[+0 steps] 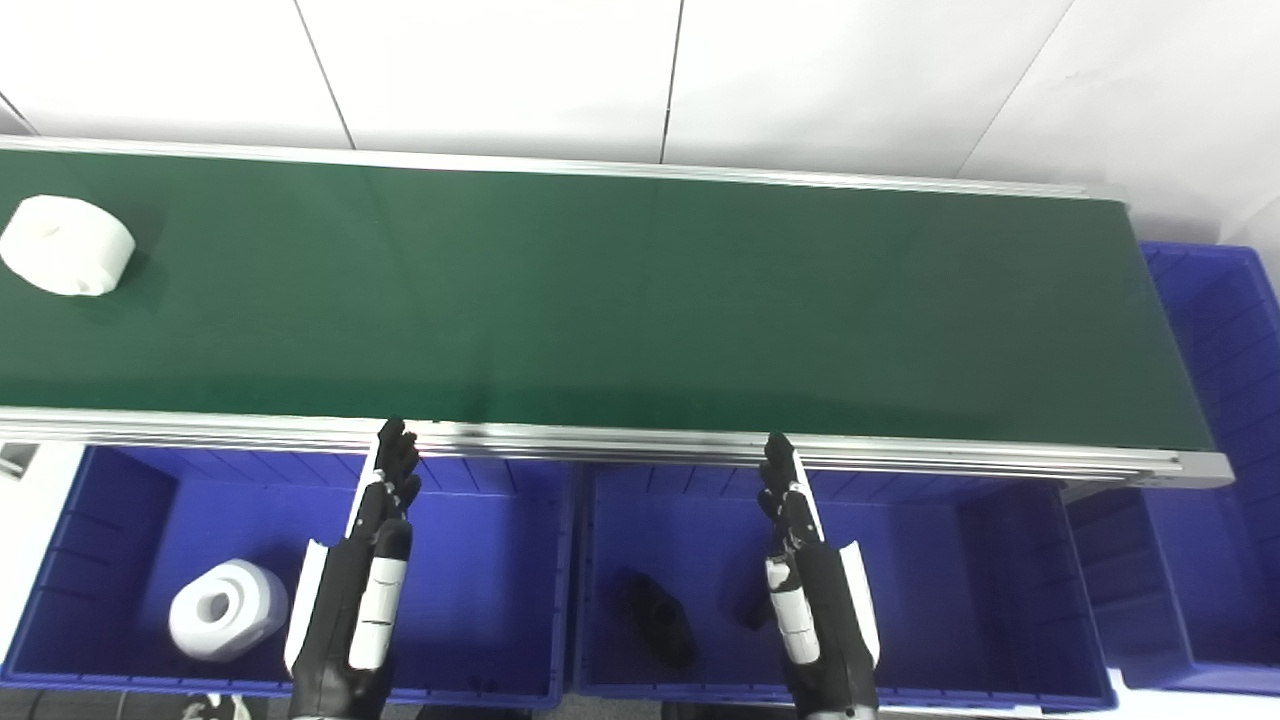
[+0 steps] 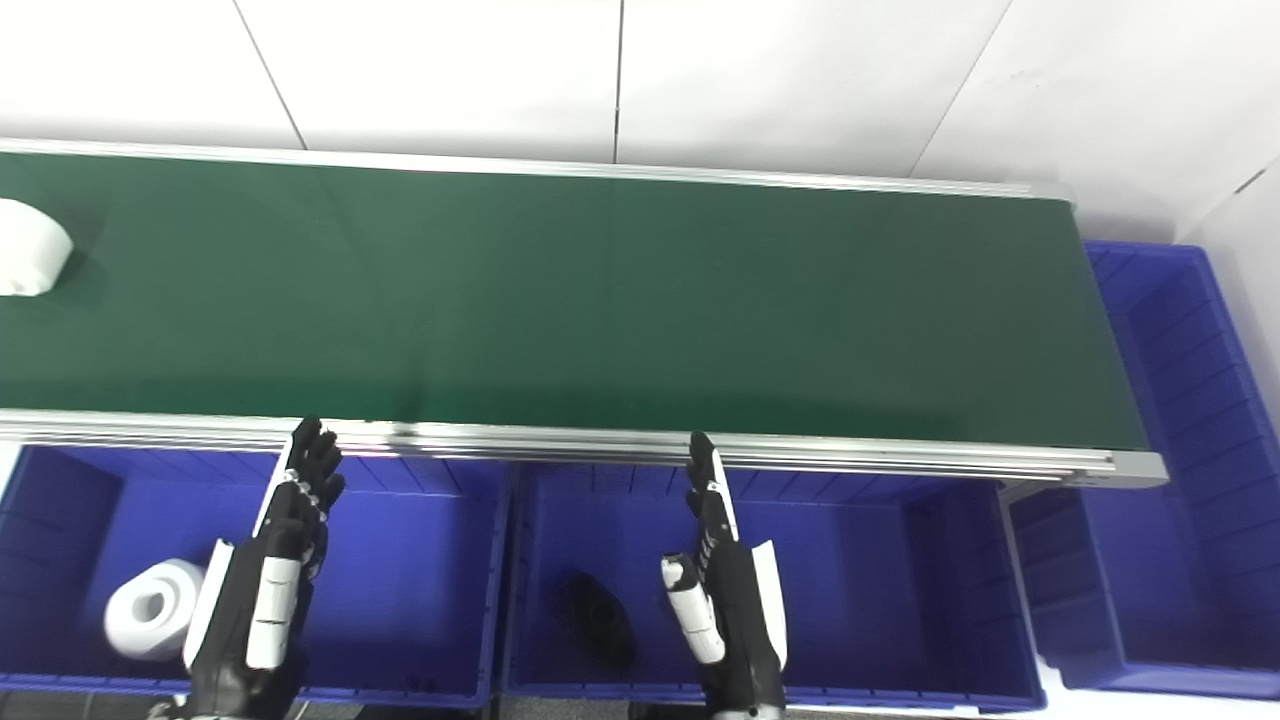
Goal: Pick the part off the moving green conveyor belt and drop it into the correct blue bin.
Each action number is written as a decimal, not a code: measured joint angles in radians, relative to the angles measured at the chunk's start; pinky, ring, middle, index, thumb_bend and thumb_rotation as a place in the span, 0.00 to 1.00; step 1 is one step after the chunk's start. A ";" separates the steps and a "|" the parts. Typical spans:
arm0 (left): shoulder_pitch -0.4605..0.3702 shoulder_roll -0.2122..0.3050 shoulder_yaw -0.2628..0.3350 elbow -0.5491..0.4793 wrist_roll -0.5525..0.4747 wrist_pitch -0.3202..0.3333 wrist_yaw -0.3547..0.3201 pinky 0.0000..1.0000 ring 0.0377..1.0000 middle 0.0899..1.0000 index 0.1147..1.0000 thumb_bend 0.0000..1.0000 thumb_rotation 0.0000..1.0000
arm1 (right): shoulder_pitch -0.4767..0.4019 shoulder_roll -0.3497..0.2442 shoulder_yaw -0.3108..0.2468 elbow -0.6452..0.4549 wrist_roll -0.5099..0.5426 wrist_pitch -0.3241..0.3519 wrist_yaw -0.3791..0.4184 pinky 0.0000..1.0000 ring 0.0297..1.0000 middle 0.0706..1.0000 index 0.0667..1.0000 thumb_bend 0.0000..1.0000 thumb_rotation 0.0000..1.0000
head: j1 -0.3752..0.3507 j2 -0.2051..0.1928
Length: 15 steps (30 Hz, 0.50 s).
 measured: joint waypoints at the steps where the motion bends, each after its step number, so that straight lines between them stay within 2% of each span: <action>1: 0.000 0.000 0.000 0.000 0.000 0.000 0.000 1.00 1.00 1.00 1.00 0.56 0.98 | 0.000 0.000 0.000 0.000 0.000 0.000 0.000 0.99 1.00 1.00 1.00 0.84 0.98 | -0.002 0.000; 15: 0.000 0.000 -0.002 0.001 0.004 -0.001 0.000 1.00 1.00 1.00 1.00 0.57 0.98 | -0.002 -0.002 0.002 0.000 0.000 0.000 0.000 0.98 1.00 1.00 1.00 0.84 0.97 | 0.002 -0.002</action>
